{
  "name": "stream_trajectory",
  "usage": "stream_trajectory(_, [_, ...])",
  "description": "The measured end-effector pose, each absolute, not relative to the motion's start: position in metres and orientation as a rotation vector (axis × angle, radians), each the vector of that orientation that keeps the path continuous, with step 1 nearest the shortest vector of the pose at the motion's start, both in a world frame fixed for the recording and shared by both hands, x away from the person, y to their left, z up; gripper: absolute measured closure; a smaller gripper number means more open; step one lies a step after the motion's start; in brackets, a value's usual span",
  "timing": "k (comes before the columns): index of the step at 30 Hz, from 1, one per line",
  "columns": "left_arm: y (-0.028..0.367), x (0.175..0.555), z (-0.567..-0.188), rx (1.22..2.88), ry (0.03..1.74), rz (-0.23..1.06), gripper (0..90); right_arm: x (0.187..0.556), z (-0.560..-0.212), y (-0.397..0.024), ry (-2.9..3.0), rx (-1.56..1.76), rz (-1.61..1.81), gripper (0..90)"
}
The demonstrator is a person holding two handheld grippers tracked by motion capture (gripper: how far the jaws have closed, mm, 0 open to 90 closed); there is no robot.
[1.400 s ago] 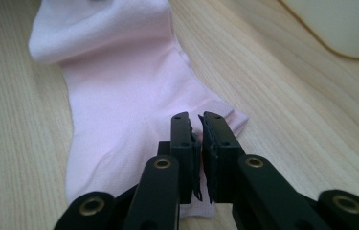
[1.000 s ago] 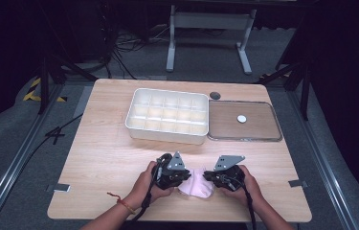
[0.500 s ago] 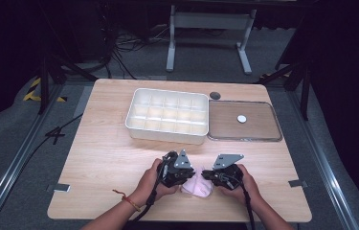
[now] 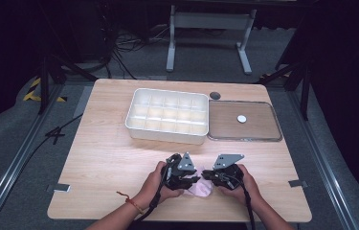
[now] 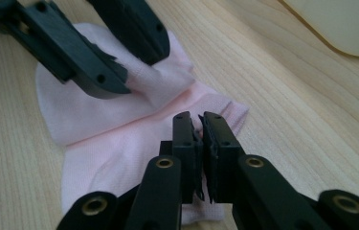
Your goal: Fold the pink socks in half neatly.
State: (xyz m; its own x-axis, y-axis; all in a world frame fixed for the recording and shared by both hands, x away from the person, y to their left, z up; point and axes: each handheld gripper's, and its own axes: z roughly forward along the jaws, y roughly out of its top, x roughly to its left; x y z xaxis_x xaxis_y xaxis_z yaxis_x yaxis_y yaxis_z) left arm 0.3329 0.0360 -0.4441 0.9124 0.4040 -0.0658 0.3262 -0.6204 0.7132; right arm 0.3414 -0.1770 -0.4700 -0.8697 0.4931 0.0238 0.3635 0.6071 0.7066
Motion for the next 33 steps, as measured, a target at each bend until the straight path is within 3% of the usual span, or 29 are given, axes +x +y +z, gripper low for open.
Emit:
stream_trajectory(6, [0.055,0.332,-0.427,2.199,0.535,0.152,63.7,0.342,-0.47,-0.178,2.661,0.712,1.111,84.5])
stream_trajectory(12, [0.07,0.328,-0.429,2.219,0.507,0.139,71.3,0.342,-0.47,-0.178,2.663,0.717,1.111,84.5])
stream_trajectory(17, [0.059,0.321,-0.449,2.32,0.446,0.096,78.1,0.342,-0.47,-0.178,2.666,0.717,1.112,84.5])
stream_trajectory(27, [0.035,0.313,-0.468,2.373,0.347,0.106,76.4,0.342,-0.47,-0.18,2.664,0.713,1.117,82.7])
stream_trajectory(33, [0.038,0.316,-0.471,2.353,0.369,0.071,76.5,0.34,-0.45,-0.19,2.557,0.726,1.213,84.2])
